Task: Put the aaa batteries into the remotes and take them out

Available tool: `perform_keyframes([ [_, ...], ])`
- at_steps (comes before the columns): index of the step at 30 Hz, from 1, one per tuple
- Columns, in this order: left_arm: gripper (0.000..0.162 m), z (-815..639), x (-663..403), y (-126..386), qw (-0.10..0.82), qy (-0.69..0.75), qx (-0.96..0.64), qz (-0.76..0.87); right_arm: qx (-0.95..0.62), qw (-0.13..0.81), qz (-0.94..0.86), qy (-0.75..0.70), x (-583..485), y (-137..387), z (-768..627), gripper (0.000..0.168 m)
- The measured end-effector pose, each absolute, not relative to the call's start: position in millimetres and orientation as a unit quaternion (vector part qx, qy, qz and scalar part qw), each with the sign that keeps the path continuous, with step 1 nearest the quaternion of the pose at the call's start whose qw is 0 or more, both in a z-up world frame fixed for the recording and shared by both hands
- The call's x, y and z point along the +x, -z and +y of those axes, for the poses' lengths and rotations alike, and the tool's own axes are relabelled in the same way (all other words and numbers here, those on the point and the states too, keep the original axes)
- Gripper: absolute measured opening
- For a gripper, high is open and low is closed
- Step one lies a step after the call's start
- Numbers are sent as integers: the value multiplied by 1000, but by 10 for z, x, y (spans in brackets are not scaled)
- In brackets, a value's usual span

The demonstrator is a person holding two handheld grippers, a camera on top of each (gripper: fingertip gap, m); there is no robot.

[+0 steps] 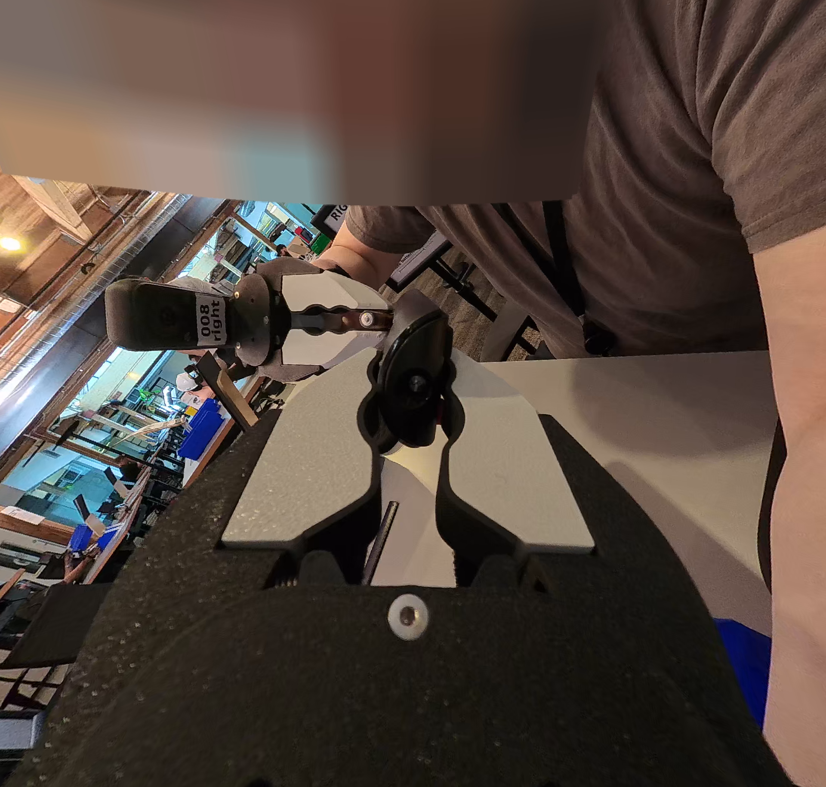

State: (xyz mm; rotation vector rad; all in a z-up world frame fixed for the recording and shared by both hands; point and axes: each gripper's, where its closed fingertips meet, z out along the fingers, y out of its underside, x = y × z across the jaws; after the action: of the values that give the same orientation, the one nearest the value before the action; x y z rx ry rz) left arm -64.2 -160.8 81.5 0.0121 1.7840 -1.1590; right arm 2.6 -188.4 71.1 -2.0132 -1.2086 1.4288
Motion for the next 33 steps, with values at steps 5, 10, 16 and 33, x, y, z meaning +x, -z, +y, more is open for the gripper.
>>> perform_keyframes([
  [5, 24, -1661, -628, -818, 481, 469, 10, 741, -714, 187, -460, -494, 28, -691, -1942, 12],
  [10, 24, -1718, -626, -838, 483, 459, 18, 746, -708, 193, -478, -483, 25, -706, -1993, 12],
  [16, 24, -1762, -644, -864, 488, 448, 24, 749, -702, 193, -477, -492, 39, -734, -2019, 12],
  [33, 24, -1714, -632, -875, 493, 455, 16, 741, -521, 263, -672, -456, 193, -733, -2170, 64],
])
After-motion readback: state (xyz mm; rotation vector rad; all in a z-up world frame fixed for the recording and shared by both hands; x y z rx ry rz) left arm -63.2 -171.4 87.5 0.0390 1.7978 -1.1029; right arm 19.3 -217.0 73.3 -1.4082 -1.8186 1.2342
